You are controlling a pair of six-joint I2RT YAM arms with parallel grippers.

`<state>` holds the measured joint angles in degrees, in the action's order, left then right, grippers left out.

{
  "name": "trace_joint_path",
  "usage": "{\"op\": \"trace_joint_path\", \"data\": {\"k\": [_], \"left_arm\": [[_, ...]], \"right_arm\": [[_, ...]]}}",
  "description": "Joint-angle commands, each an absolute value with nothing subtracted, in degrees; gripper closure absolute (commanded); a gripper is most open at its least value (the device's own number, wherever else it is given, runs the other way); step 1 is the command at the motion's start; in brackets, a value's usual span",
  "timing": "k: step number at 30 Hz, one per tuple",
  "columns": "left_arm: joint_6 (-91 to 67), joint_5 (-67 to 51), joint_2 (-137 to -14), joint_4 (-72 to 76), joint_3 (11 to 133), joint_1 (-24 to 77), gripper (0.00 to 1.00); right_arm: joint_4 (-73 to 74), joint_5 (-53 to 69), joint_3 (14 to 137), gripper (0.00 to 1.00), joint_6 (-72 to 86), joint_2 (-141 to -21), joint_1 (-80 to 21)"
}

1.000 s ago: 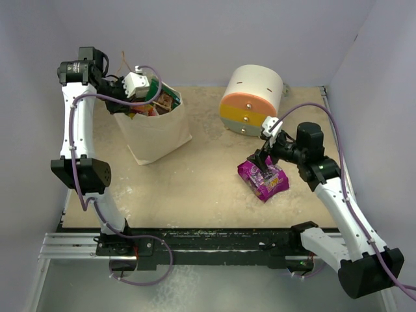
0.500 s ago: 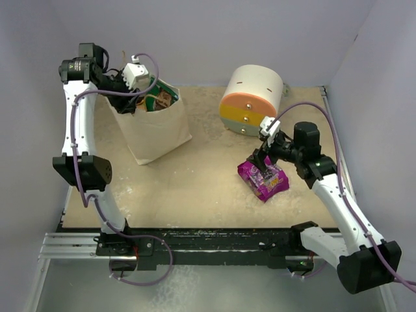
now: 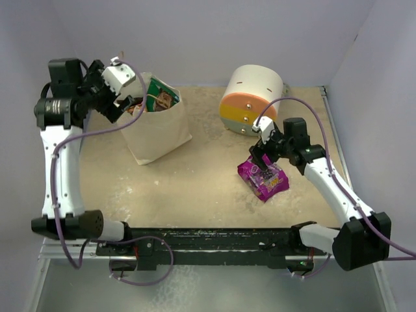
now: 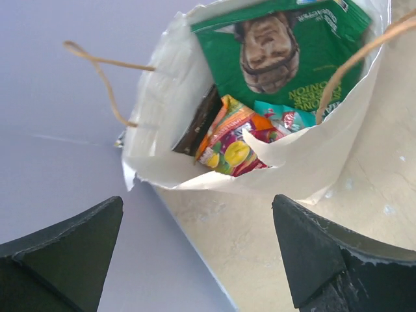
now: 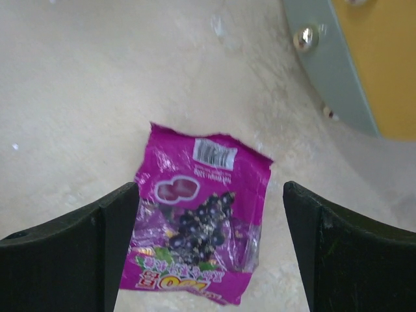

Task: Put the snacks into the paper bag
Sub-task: Pick up the snack from the center of the board.

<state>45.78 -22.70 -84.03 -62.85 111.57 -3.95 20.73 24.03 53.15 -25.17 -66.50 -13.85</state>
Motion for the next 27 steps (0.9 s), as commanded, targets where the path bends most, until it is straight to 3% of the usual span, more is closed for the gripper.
{"op": "trace_joint_path", "data": {"k": [1, 6, 16, 27], "left_arm": [[39.29, -18.13, -74.11, -49.76, 102.82, -3.75, 0.01], [31.96, -21.05, -64.32, -48.13, 92.4, -3.77, 0.01], [18.36, -35.7, -50.75, -46.35, 70.56, -3.69, 0.01], [24.12, -38.6, -44.47, -47.11, 58.43, -3.69, 0.01]], "right_arm": [[25.65, 15.24, 55.22, 0.07, -26.81, -67.42, -13.65], [29.48, 11.8, 56.17, 0.07, -27.67, -69.97, -12.6], [38.36, 17.59, 60.86, 0.07, -30.79, -78.07, -3.06], [47.41, 31.36, 65.24, 0.13, -36.14, -90.72, 1.85]]}}
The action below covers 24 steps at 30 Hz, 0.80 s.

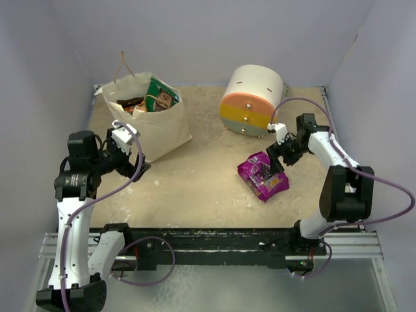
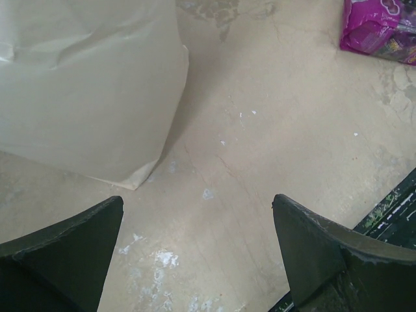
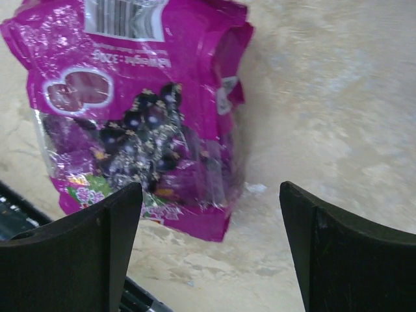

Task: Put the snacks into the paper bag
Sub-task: Pick up the snack from the center of the board.

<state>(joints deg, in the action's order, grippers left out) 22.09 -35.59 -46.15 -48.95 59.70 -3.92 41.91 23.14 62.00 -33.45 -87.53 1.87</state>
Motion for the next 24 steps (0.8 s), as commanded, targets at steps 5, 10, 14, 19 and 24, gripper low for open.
{"op": "trace_joint_path", "data": {"k": [5, 10, 14, 19, 24], "left_arm": [[23.27, -38.86, -43.67, -45.92, 57.34, -3.7, 0.01], [23.51, -38.93, -43.5, -45.46, 56.65, -3.7, 0.01], [23.94, -38.91, -43.59, -45.29, 56.6, -3.76, 0.01], [24.08, -39.31, -44.31, -45.17, 57.46, -3.69, 0.01], [23.73, -40.5, -45.13, -45.3, 59.01, -3.72, 0.01]], "right_arm": [[47.99, 33.82, 66.67, 0.19, -36.68, -96.27, 1.85], [48.0, 34.98, 67.04, 0.29, -37.31, -100.73, 1.67], [47.98, 35.34, 67.31, 0.37, -37.9, -101.12, 1.52], [49.74, 37.18, 67.67, 0.54, -40.09, -101.15, 0.99], [49.52, 39.22, 68.04, 0.84, -40.5, -99.01, 0.97]]}}
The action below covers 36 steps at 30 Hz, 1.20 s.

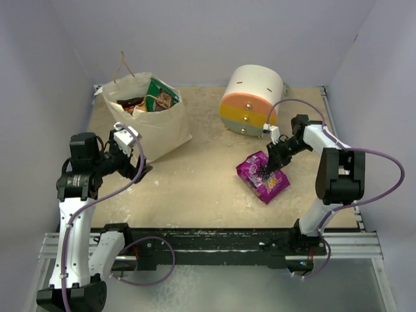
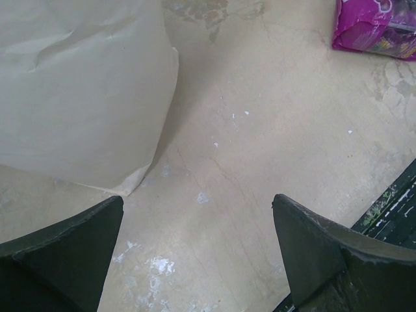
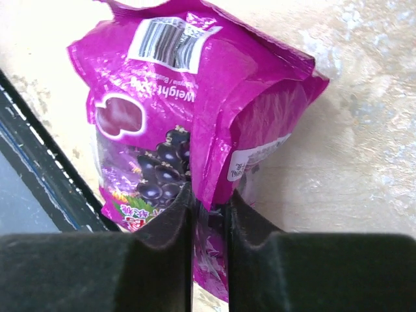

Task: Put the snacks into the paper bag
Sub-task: Pick up the snack from the center of the board, then place the snack in the paper bag.

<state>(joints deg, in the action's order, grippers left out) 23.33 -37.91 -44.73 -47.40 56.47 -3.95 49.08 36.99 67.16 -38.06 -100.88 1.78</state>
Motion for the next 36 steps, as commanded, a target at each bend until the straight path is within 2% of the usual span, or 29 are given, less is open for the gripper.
{"op": "trace_joint_path", "data": {"k": [1, 3, 10, 17, 27, 36], "left_arm": [[23.73, -40.99, -45.27, -45.34, 59.19, -3.74, 0.01], [23.67, -42.06, -45.5, -45.39, 59.21, -3.69, 0.01], [24.07, -45.09, -46.08, -45.36, 59.3, -3.69, 0.01], [24.08, -50.49, -48.89, -45.0, 61.53, -3.69, 0.02], [19.56, -61.09, -55.09, -42.31, 68.09, -3.07, 0.04], [9.44, -64.11, -59.07, -33.18, 73.79, 1.92, 0.05]], "right_arm": [[49.54, 39.81, 68.17, 0.91, -40.56, -98.38, 0.97], [49.8, 41.17, 68.54, 1.0, -41.13, -96.68, 0.97], [55.28, 47.7, 71.05, 1.0, -48.85, -88.6, 0.65], [53.66, 51.84, 74.82, 1.0, -47.0, -79.65, -2.44], [30.95, 48.07, 78.74, 1.0, -28.11, -69.43, -16.67], [19.64, 47.09, 85.04, 1.0, -19.7, -72.54, -27.26]]}}
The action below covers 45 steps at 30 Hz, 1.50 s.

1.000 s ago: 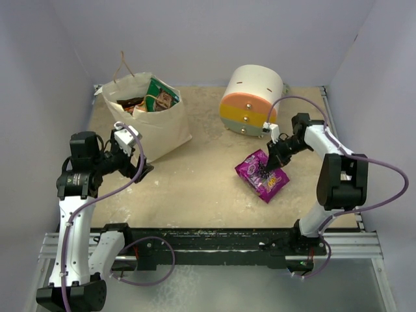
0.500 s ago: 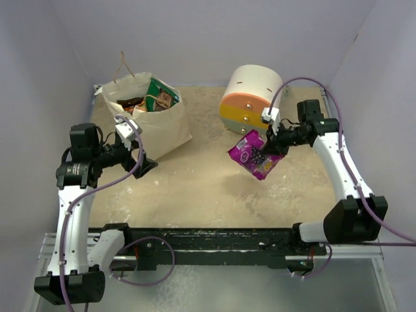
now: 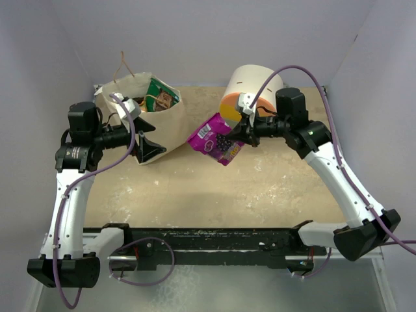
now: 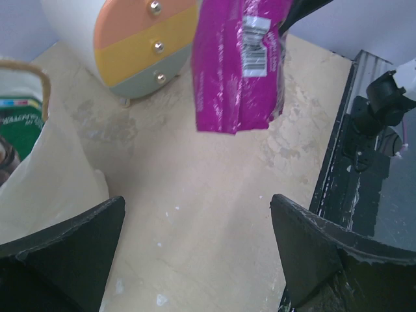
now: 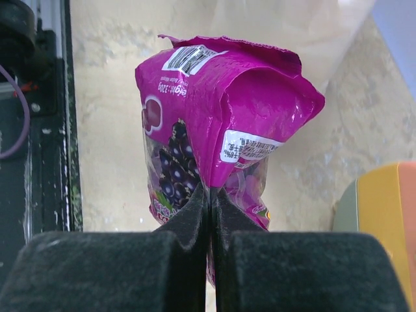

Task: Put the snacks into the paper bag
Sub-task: Place the snack in the paper bag.

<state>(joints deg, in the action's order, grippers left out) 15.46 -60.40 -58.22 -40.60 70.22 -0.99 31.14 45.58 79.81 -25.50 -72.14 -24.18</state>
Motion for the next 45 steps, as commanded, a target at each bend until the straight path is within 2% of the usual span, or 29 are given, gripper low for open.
{"op": "trace_joint_path", "data": {"k": [1, 9, 16, 28, 33, 35, 37, 43, 44, 45], "left_arm": [[8.45, -63.58, -59.6, -32.35, 74.25, 3.06, 0.05], [2.2, -56.12, -65.74, -29.87, 78.41, 14.51, 0.05], [-6.96, -60.25, -67.42, -22.77, 74.13, 15.03, 0.3], [-11.32, -65.07, -67.75, -17.49, 71.41, 15.34, 0.64], [-9.27, -64.67, -65.48, -17.81, 70.07, 15.38, 0.88], [-7.86, -64.33, -64.27, -18.85, 69.98, 15.29, 0.99], [-6.56, -63.73, -63.06, -19.98, 70.11, 15.04, 1.0], [-0.88, -60.53, -59.57, -26.32, 73.61, 12.73, 1.0], [0.52, -59.75, -58.76, -27.92, 74.66, 11.83, 1.0], [2.6, -58.95, -57.97, -29.56, 76.2, 11.04, 1.0]], "right_arm": [[18.34, 46.88, 85.63, 1.0, -19.12, -72.85, -28.15], [16.07, 45.01, 88.17, 1.0, -18.01, -74.49, -33.02], [13.75, 44.39, 84.61, 1.0, -16.82, -72.03, -33.75], [9.83, 45.17, 82.66, 1.0, -13.87, -72.35, -33.75], [8.77, 43.76, 81.18, 1.0, -13.45, -72.32, -33.75], [8.53, 43.0, 80.3, 0.95, -13.52, -71.93, -33.67], [8.88, 42.76, 79.31, 0.84, -13.82, -71.25, -33.58], [10.81, 42.74, 77.46, 0.42, -15.0, -68.75, -31.71], [10.96, 42.65, 77.09, 0.32, -15.31, -68.12, -31.24], [12.15, 42.49, 76.82, 0.26, -15.92, -67.47, -30.8]]}}
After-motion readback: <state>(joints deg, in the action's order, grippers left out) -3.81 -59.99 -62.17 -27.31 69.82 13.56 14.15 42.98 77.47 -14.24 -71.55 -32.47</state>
